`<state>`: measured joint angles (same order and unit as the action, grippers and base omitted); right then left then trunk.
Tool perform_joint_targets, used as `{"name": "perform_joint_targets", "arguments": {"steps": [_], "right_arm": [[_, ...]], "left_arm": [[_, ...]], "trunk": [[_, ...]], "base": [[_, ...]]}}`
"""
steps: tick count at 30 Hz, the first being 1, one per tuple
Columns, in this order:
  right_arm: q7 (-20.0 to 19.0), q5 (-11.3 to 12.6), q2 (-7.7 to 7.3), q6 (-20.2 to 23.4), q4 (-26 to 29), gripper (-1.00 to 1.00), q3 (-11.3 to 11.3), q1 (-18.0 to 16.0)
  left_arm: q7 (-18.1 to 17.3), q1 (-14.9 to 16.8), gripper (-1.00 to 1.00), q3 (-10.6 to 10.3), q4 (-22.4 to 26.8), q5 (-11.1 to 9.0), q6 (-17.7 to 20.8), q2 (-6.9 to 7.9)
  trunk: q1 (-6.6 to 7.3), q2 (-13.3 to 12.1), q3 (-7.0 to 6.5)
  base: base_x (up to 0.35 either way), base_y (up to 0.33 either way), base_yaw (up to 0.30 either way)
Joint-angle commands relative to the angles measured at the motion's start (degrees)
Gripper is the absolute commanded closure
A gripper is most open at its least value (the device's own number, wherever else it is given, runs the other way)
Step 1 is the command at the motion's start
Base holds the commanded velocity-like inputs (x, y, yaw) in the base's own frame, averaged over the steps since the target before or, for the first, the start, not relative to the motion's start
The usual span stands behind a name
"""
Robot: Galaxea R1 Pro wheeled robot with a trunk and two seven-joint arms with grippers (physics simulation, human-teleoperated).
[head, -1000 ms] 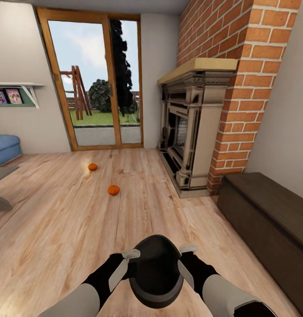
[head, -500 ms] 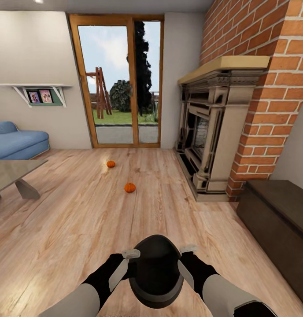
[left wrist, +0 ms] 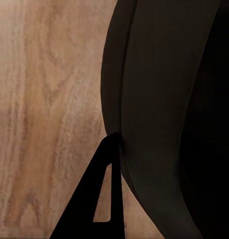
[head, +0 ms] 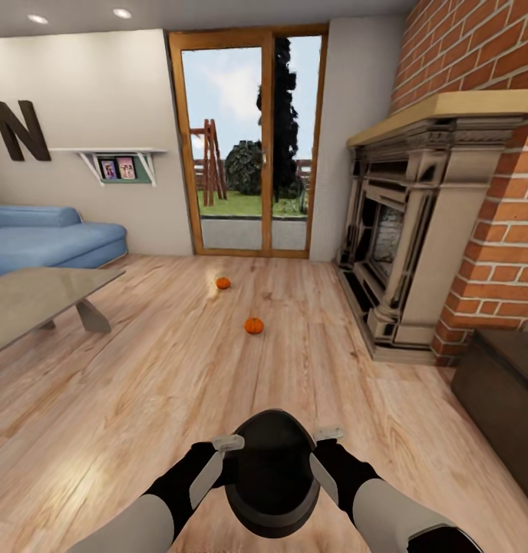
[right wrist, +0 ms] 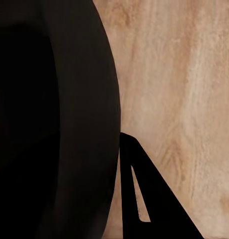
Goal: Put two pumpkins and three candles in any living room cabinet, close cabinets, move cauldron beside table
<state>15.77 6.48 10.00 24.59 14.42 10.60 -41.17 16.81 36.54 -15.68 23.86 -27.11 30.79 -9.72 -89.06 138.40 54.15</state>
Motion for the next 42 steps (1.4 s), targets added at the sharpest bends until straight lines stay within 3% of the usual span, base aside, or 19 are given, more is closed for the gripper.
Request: {"name": "perform_joint_targets", "arguments": {"steps": [1, 42], "right_arm": [[0.31, 0.20, 0.00, -2.44, 3.42, 1.00, -0.41, -0.05], [0.31, 0.20, 0.00, -2.40, 3.43, 1.00, -0.41, -0.05]], "left_arm": [[0.68, 0.02, 1.00, 1.18, 0.04, 1.53, 0.58, 0.56], [0.68, 0.02, 1.00, 1.18, 0.04, 1.52, 0.58, 0.57]], "trunk": [[0.02, 0.03, 0.06], [0.02, 0.03, 0.06]], "base": [[0.000, 0.000, 0.273], [0.000, 0.000, 0.273]]}}
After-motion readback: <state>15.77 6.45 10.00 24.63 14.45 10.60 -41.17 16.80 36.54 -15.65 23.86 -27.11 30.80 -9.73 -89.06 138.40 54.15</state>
